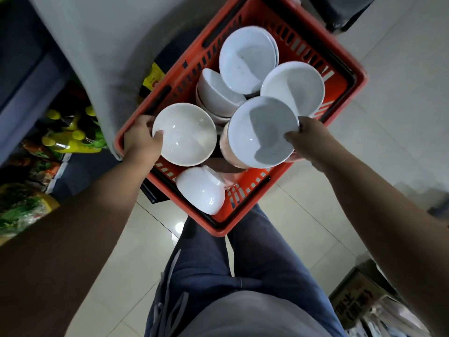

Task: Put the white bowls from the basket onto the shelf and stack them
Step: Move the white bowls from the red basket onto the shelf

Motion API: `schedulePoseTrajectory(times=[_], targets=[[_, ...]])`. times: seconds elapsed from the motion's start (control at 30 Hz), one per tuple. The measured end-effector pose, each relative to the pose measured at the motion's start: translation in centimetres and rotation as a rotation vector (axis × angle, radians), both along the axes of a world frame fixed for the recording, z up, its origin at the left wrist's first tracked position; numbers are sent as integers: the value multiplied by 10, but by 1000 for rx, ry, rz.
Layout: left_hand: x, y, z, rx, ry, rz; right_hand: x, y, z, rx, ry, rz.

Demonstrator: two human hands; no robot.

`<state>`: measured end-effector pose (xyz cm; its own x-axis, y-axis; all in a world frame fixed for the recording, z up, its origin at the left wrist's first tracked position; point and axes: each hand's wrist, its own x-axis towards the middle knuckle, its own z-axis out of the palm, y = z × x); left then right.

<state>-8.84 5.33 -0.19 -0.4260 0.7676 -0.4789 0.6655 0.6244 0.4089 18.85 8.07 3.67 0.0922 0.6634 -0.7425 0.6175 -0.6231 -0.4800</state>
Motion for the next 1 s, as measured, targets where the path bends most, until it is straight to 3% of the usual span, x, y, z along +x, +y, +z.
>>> schedulePoseTrajectory(times=[0.13, 0.33, 0.5, 0.67, 1.0], targets=[[-4, -10, 43, 134, -124, 176, -9, 2, 29, 65, 230, -178], [-14, -7, 138, 457, -291, 491, -38, 31, 106, 190, 480, -231], [-38, -6, 221, 690, -371, 617, -72, 50, 184, 313, 693, -92], [-87, -29, 287, 857, -425, 596, -119, 48, 256, 427, 744, 35], [-249, -164, 368, 1059, -448, 632, -285, -37, 346, 476, 894, 260]])
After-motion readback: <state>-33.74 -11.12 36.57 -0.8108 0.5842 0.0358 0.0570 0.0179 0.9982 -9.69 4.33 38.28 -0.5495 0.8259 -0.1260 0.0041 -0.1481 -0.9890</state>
